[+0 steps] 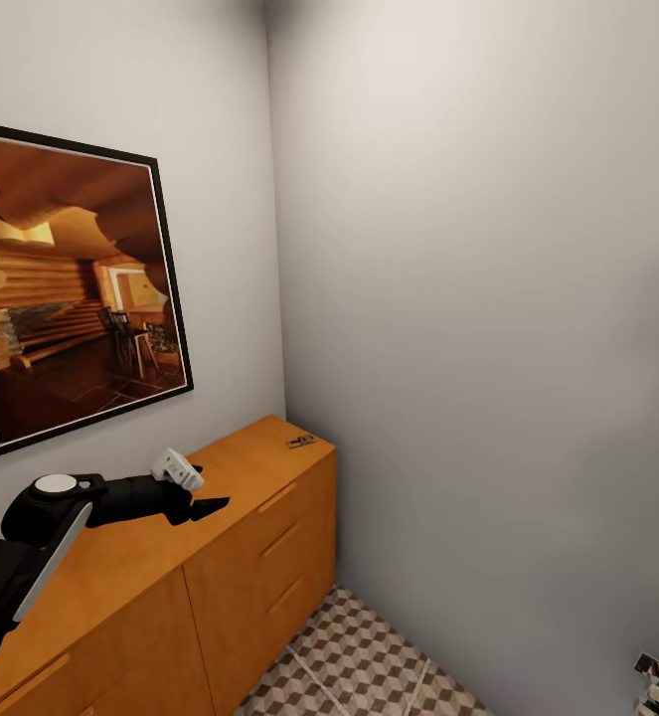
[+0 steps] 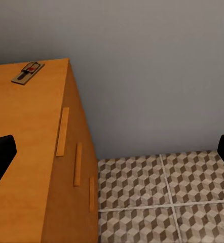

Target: Take the four mousetraps from the cabinet in the bathroom and place them on the bathroom floor. Make sure all four end up on the same floor surface, and ensure that at least two of them are either under or directly next to the same bathroom sink.

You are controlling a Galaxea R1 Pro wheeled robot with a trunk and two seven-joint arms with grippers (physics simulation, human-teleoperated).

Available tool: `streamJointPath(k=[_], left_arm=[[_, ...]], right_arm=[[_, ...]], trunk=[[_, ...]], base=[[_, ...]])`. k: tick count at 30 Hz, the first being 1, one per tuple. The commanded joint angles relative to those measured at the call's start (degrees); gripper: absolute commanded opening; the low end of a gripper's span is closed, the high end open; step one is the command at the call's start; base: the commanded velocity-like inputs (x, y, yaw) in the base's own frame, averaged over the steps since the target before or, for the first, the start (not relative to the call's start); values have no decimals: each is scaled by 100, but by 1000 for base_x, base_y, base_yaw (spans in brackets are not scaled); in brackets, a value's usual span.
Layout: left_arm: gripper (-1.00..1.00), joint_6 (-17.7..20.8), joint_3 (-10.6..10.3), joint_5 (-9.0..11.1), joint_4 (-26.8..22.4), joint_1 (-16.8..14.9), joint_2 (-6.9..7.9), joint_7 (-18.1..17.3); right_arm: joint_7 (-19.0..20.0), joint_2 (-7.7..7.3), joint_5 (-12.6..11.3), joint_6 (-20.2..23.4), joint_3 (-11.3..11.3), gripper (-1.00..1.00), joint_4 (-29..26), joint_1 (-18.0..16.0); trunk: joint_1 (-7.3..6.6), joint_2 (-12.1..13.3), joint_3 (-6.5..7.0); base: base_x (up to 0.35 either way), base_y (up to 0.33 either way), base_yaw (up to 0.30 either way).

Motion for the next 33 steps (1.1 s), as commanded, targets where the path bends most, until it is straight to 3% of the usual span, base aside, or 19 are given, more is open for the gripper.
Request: streamJointPath(k=[1, 10, 33], left_arm=[[100, 46, -6, 37, 1, -3, 4, 8], [100, 46, -7, 37, 9, -3, 4, 8], [100, 46, -59, 37, 20, -3, 4, 12]], right_arm=[[-7, 2, -59, -21, 40, 100, 8, -2], [-6, 16, -78, -6, 43, 100, 10, -2], [-14, 35, -85, -4, 43, 100, 10, -2]], trunk=[[2, -4, -3], [2, -4, -3], [2, -4, -3]], base=[[6, 0, 0], [129, 0, 0], [242, 0, 0]])
